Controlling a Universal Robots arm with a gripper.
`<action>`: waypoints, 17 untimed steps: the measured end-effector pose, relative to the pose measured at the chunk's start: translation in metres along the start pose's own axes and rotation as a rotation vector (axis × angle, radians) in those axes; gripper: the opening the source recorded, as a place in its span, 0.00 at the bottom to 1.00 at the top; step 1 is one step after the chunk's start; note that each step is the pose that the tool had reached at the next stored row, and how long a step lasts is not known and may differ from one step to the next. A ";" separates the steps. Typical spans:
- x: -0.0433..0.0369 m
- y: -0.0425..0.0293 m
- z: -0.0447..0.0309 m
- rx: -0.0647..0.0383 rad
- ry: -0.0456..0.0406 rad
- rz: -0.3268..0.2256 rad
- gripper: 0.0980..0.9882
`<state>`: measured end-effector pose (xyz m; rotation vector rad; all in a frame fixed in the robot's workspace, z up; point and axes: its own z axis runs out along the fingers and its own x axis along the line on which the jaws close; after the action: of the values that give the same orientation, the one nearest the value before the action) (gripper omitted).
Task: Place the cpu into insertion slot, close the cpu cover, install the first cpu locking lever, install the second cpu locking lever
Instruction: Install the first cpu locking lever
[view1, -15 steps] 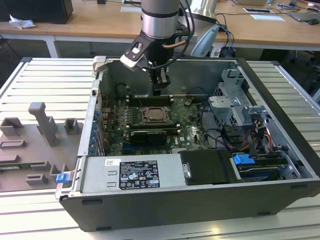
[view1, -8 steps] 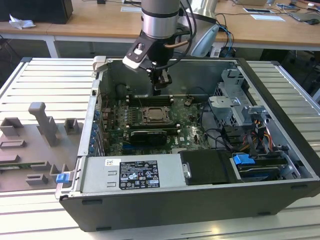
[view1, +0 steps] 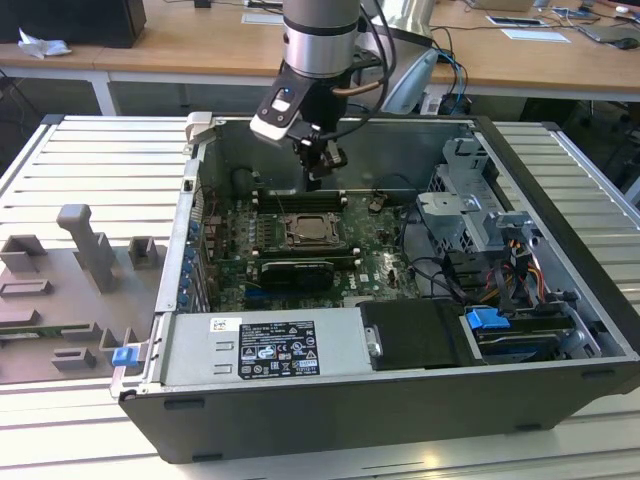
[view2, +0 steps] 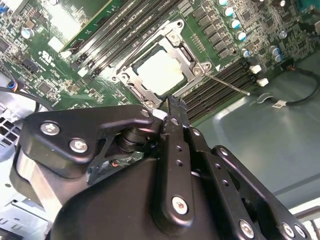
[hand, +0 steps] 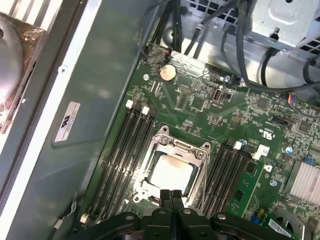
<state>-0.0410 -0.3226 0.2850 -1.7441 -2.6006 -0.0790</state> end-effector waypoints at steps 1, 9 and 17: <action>0.0000 0.0000 0.0000 0.000 0.0005 -0.012 0.01; 0.0000 0.0000 0.0000 0.003 0.0031 -0.085 0.01; 0.0000 0.0000 0.0002 0.009 0.0089 -0.243 0.01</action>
<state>-0.0410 -0.3226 0.2848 -1.4128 -2.7878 -0.0765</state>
